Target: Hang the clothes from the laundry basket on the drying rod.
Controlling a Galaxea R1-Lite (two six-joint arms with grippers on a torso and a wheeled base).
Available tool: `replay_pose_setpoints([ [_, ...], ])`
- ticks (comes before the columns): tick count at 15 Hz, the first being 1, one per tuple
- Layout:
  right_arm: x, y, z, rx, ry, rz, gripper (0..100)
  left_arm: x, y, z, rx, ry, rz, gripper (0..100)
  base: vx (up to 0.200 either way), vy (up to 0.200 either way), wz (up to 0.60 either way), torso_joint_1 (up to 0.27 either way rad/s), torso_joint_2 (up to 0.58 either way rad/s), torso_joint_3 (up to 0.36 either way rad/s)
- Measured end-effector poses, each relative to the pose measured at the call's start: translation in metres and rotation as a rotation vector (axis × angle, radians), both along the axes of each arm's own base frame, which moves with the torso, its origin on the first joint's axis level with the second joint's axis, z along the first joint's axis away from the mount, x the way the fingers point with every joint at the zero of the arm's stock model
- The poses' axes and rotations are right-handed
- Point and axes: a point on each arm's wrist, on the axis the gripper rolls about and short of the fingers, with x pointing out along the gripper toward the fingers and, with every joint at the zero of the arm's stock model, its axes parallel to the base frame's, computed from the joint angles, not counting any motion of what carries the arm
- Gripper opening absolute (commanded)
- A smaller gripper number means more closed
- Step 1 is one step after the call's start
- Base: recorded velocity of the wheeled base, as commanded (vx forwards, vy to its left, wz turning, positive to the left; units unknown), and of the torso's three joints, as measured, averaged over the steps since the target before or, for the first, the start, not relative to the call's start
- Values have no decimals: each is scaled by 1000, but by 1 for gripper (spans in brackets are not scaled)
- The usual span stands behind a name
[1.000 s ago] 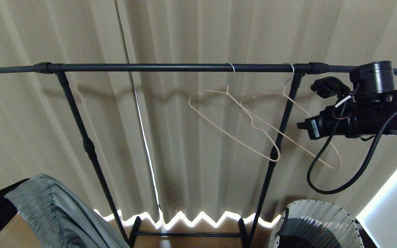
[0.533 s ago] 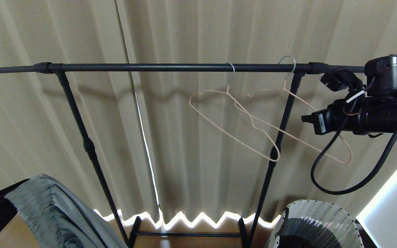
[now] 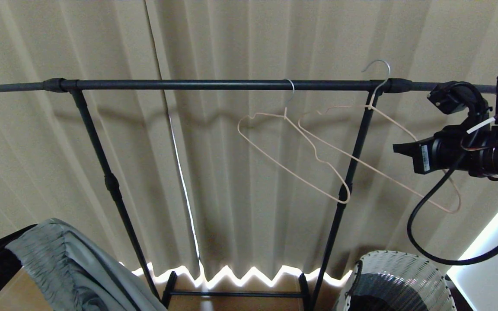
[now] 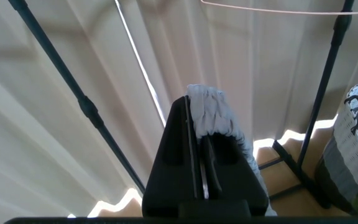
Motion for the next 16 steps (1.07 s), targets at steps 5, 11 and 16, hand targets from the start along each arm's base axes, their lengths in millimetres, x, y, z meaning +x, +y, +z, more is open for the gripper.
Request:
replay_pose_setpoints([
  [5, -29, -4, -3, -1, 4, -1, 0, 0, 0, 0, 0, 1, 0, 0, -160, 0, 0, 4, 4, 2],
  [11, -55, -9, -9, 5, -48, -8, 0, 0, 0, -3, 3, 9, 0, 0, -200, 0, 0, -3, 1, 2],
  [16, -66, -11, -17, 1, -33, -11, 0, 0, 0, -8, 11, 29, 0, 0, -200, 0, 0, 2, 0, 1],
])
